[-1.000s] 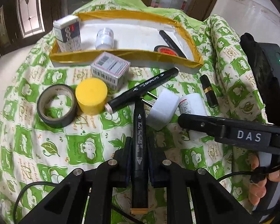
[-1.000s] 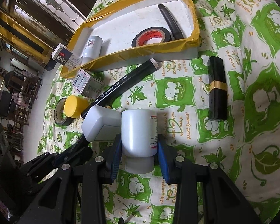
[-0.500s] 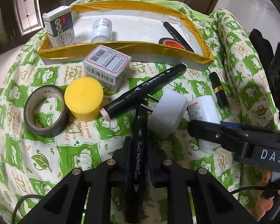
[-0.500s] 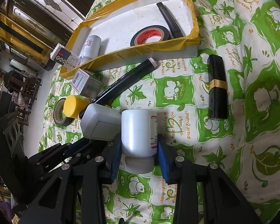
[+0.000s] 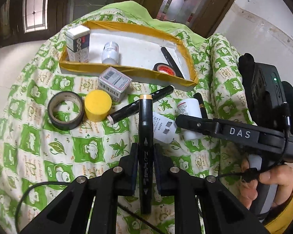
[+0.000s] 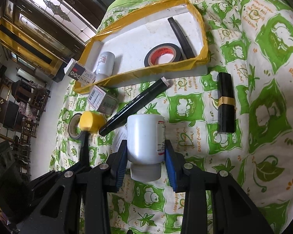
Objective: Organize rigid objects
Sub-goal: 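Carry the black marker and white bottle into the tray and open both tools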
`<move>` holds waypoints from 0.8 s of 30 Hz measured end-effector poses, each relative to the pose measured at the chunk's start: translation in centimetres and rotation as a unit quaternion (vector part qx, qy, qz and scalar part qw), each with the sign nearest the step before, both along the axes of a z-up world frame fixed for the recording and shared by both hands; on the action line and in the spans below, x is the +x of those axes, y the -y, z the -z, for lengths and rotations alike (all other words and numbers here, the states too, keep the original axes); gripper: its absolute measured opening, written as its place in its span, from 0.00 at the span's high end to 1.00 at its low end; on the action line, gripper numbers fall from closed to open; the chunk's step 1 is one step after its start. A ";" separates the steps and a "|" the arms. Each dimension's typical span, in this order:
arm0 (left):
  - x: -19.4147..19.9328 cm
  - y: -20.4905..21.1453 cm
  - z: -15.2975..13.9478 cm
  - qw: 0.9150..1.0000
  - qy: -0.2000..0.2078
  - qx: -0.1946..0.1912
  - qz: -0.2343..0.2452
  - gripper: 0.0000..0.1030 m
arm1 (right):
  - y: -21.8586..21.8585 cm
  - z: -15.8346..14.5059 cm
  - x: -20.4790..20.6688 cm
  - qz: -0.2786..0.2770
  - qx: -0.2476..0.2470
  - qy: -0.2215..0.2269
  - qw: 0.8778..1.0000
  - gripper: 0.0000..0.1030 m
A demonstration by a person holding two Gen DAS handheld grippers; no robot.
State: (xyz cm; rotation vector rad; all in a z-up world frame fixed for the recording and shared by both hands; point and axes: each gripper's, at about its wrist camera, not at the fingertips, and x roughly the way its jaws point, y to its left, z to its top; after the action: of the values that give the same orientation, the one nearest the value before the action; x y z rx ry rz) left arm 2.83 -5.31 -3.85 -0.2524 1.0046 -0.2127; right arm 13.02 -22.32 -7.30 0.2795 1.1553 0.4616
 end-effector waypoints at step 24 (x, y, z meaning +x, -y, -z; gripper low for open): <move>5.4 1.0 -5.3 0.994 0.067 0.080 0.004 0.86 | 2.0 -3.3 0.6 0.034 0.007 0.055 0.998 0.66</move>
State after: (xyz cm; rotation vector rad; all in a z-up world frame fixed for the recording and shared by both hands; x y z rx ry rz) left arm 8.28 -6.34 1.44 -0.0866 0.8838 -0.1522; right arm 13.61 -24.36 -4.02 0.3007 1.0330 0.4200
